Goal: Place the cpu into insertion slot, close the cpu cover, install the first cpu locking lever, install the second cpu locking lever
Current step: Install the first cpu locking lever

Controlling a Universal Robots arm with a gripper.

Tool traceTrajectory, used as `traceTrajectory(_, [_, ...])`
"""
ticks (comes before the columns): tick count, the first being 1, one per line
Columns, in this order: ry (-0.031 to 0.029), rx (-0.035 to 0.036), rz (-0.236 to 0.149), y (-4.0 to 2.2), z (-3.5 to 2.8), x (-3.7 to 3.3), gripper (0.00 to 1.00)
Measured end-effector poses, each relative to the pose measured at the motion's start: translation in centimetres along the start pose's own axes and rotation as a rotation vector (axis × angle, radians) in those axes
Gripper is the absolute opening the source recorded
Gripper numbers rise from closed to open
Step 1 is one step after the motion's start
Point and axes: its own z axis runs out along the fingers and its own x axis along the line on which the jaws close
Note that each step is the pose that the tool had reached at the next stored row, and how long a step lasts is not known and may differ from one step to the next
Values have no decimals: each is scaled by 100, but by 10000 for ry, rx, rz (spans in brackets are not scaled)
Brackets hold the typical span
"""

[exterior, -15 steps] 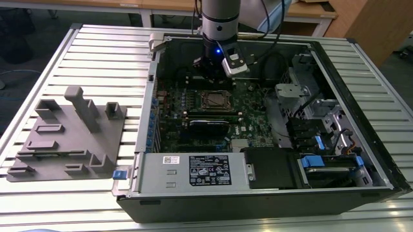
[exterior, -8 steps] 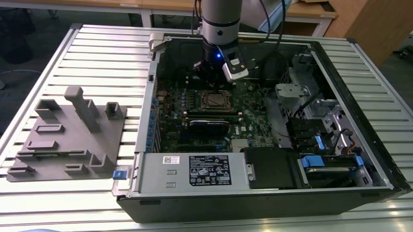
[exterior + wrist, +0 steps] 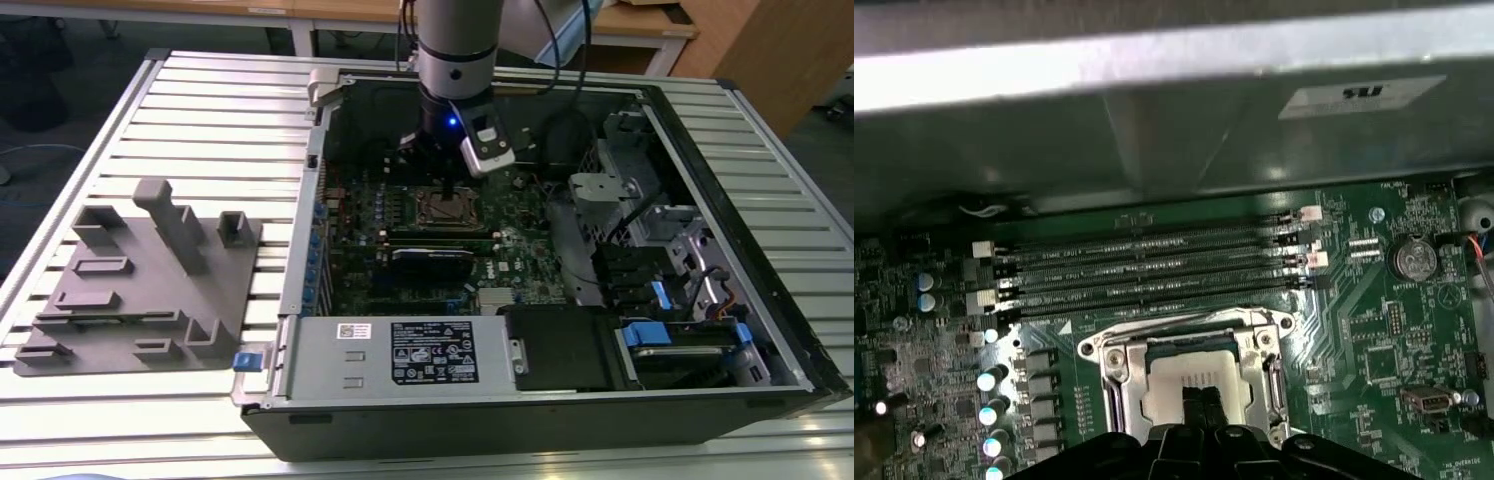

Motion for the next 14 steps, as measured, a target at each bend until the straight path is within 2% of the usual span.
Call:
traceTrajectory(8, [0, 2, 0, -4, -4, -1, 11])
traceTrajectory(14, [0, 2, 0, 0, -67, -6, 11])
